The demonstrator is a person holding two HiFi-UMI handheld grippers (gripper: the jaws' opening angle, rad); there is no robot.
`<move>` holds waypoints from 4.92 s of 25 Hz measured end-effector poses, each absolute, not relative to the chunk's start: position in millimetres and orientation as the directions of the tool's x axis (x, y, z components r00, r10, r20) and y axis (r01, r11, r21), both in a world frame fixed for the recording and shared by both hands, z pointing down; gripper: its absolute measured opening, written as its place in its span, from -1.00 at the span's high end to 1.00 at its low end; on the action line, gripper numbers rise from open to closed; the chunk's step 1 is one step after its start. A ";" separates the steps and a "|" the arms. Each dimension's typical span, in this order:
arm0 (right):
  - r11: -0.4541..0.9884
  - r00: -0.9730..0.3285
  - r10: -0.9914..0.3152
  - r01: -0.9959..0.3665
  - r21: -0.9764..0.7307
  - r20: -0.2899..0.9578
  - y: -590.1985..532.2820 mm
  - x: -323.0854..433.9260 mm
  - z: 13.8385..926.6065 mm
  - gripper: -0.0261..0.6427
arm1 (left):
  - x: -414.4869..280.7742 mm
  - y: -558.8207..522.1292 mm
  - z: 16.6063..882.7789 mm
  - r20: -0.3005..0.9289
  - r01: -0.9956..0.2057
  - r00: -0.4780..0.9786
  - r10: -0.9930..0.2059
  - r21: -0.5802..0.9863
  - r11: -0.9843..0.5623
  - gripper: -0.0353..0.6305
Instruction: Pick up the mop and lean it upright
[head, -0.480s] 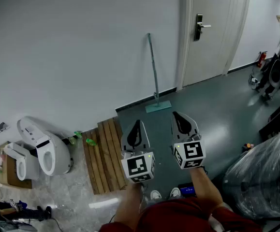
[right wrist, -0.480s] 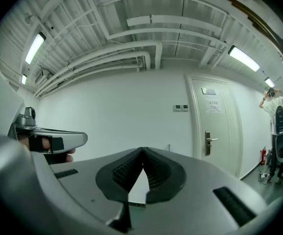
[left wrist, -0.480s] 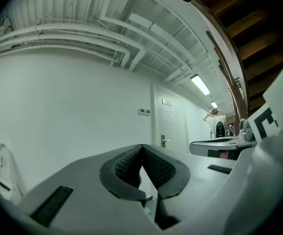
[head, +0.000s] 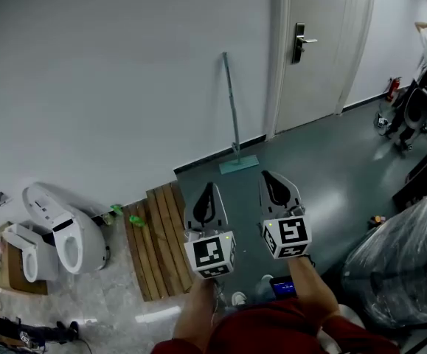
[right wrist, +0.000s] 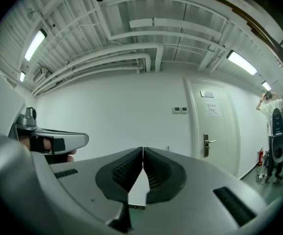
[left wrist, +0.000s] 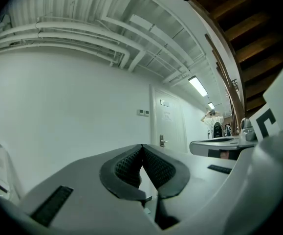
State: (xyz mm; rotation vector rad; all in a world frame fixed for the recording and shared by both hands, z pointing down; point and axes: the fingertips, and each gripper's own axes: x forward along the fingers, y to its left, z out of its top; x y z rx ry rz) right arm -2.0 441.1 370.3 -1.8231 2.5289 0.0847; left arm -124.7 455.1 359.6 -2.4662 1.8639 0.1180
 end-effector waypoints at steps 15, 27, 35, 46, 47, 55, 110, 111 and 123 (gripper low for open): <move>0.312 -0.311 -0.949 -0.950 -0.007 -0.053 330.8 35.1 389.2 0.87 | -88.6 346.6 375.3 -0.071 -0.962 0.273 -0.959 0.000 -0.274 0.86; 0.309 -0.308 -0.950 -0.951 -0.028 -0.048 208.3 109.2 383.4 0.87 | -13.2 223.6 363.5 -0.071 -0.960 0.279 -0.958 -0.013 -0.279 0.85; 0.339 -0.337 -0.940 -0.940 -0.038 -0.053 159.4 132.3 387.4 0.87 | 6.2 181.0 370.1 -0.064 -0.971 0.241 -0.968 -0.024 -0.240 0.85; 0.379 -0.378 -0.925 -0.925 -0.024 -0.037 109.2 115.8 400.9 0.87 | -4.4 130.4 384.3 -0.052 -0.977 0.213 -0.976 -0.010 -0.213 0.85; 0.378 -0.377 -0.925 -0.926 -0.023 -0.038 103.4 115.0 401.2 0.87 | -5.3 124.0 384.8 -0.053 -0.976 0.216 -0.975 -0.009 -0.216 0.85; 0.376 -0.375 -0.926 -0.927 -0.005 -0.037 33.7 95.7 404.9 0.87 | -21.7 49.8 385.5 -0.064 -0.973 0.231 -0.971 0.007 -0.232 0.85; 0.319 -0.319 -0.947 -0.948 -0.006 0.026 -332.0 33.2 419.5 0.87 | -72.0 -319.3 395.1 -0.042 -0.950 0.313 -0.949 -0.001 -0.314 0.85; 0.319 -0.319 -0.947 -0.948 -0.010 0.034 -336.6 33.5 423.6 0.87 | -71.5 -321.4 395.3 -0.041 -0.950 0.312 -0.949 -0.001 -0.312 0.85; 0.344 -0.345 -0.927 -0.938 -0.034 0.146 -405.7 28.2 476.0 0.43 | -73.5 -340.5 396.8 -0.034 -0.961 0.277 -0.960 -0.018 -0.277 0.85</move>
